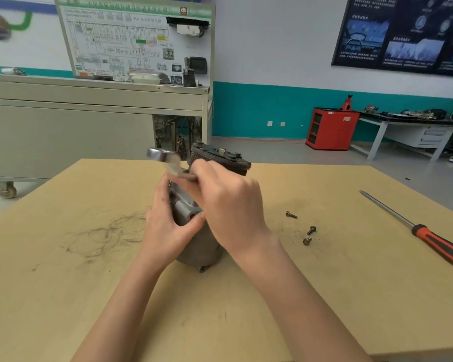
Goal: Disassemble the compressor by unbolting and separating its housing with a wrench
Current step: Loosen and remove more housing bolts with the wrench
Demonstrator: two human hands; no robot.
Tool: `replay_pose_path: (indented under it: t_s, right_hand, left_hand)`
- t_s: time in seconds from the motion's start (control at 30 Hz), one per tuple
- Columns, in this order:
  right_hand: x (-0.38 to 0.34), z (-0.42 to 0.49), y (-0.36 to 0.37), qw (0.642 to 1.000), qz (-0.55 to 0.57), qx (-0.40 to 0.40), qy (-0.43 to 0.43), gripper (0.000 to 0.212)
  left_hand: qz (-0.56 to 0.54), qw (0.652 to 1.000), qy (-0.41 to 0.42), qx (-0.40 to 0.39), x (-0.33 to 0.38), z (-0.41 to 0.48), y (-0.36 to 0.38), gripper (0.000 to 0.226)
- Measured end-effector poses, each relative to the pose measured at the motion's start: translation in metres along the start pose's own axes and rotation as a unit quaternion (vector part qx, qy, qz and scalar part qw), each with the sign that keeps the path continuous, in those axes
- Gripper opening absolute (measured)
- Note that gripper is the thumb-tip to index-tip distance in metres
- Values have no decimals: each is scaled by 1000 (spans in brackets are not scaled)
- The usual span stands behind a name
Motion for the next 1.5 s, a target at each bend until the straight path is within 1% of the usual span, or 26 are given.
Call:
replay_pose_path:
  t_s: [0.1,0.27,0.33,0.37,0.4,0.43,0.47,0.53,0.57,0.6,0.63,0.67,0.73,0.9,0.93,0.97,1.0,1.03,1.1,1.13,1.17,1.23,1.3,1.33,1.43,1.5]
  right_hand:
    - [-10,2,6,999,-50,-2,-6,24]
    - [-16,-10,7,996,-77,54,-3,31]
    - [-5,-20,0,996,-1,90,16,38]
    - [10,-27,-3,989,81,109,58,41]
    - [29,-35,-5,965,190,131,123,40]
    - [51,-46,-3,916,307,156,206,35]
    - [72,-59,4,841,415,185,294,33]
    - [100,-88,26,653,574,234,435,34]
    - [107,-99,39,566,625,242,479,35]
    - [110,-106,50,497,658,242,511,35]
    - [112,-111,60,445,678,234,537,36]
    - [113,-114,69,409,686,223,559,37]
    - [114,-118,80,364,691,206,589,38]
    - [116,-115,78,317,723,197,581,25]
    - [117,-113,70,321,730,203,568,21]
    - [122,-110,62,345,728,206,555,19]
    - [127,-106,51,398,712,202,543,22]
    - [133,-100,38,479,677,187,527,27]
    - [134,-78,10,673,555,132,471,35]
    - [127,-64,-1,756,481,99,433,36]
    - [118,-52,-8,820,412,71,391,35]
    - [93,-29,-17,911,289,39,291,32]
    - [63,-10,-18,969,171,20,176,36]
    - [49,-4,-14,984,121,4,128,36]
    - [22,4,8,993,50,-78,77,31]
    - [11,5,15,993,17,-98,63,24]
  left_hand:
    - [12,1000,2,2,0,3,1,59]
    - [92,995,-15,-35,-8,8,9,87]
    - [57,998,-22,-28,-9,3,6,91]
    - [36,999,-19,-19,-7,1,3,92]
    - [20,1000,-14,-11,-4,-1,1,92]
    - [9,1000,-12,-7,-2,-3,0,92]
    - [5,1000,-12,-6,-1,-3,-1,92]
    - [4,1000,-15,-7,0,-3,-1,91]
    - [3,1000,-14,-8,1,-3,-1,90]
    - [0,1000,-12,-8,2,-3,-1,90]
    - [-2,1000,-9,-8,2,-2,-1,90]
    - [-2,1000,-7,-8,2,-3,-1,89]
    - [-1,1000,-5,-8,3,-3,-1,89]
    - [-1,1000,-8,-6,4,-3,-1,89]
    - [0,1000,-11,-7,3,-2,-1,89]
    - [-1,1000,-12,-10,3,-3,-1,89]
    - [-1,1000,-12,-14,3,-3,0,88]
    - [0,1000,-12,-17,3,-3,0,88]
    - [0,1000,-13,-19,2,-2,1,89]
    - [0,1000,-14,-17,2,-2,1,89]
    - [1,1000,-14,-14,2,-2,0,90]
    - [3,1000,-11,-10,2,-2,0,91]
    - [3,1000,-9,-11,3,-3,1,93]
    - [4,1000,-8,-11,3,-3,1,93]
    - [10,1000,-6,-4,2,-2,0,92]
    - [15,1000,-14,2,-3,-1,0,94]
Point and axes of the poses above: each hand's wrist, its own z-axis towards the middle knuckle, its own y-axis out of the palm, x = y × z, the point moved 10 cm from there along z, towards the middle knuckle, and after that the axes turned 3 degrees about -y, right-handed, at the moved point
